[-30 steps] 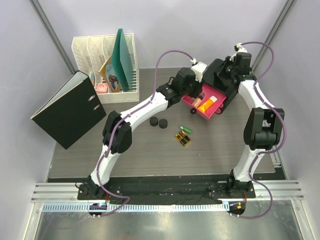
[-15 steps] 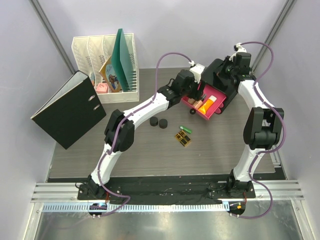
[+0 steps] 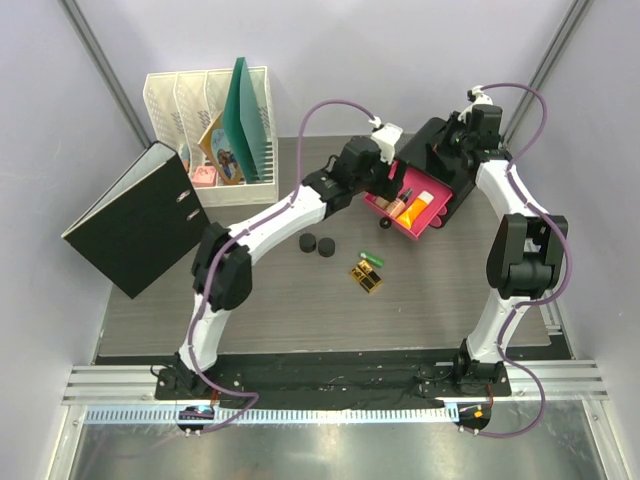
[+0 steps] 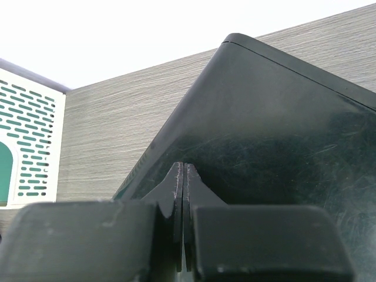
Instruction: Organize the makeup
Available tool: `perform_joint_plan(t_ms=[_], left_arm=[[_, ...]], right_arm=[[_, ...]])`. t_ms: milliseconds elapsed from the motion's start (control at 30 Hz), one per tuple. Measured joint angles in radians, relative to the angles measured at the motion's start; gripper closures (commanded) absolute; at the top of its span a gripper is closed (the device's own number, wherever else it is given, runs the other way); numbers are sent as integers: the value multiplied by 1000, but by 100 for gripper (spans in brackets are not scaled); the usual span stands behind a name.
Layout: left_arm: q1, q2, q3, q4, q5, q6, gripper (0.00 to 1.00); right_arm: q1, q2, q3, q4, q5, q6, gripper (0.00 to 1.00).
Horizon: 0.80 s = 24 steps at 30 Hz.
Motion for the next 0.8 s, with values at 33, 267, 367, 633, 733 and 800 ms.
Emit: perform_joint_plan(t_ms=[33,267,367,633,733,800], left_arm=[[3,-41,-39,-3,1,-5,22],[95,-279,-279,4,122,-124,45],[134,-341,-388,0,145,-158,51],[119,-314,-495,-114,214,-229,63],[113,-274,-503,-113,251,-262,63],[109,-243,-513,-99,276,-285,64]], right_arm=[[0,0,0,0,0,0,99],[0,0,0,0,0,0,99],[0,0,0,0,0,0,99],[0,0,2,-1,0,0,99],[0,0,2,0,0,0,99],[0,0,1,0,0,0,99]])
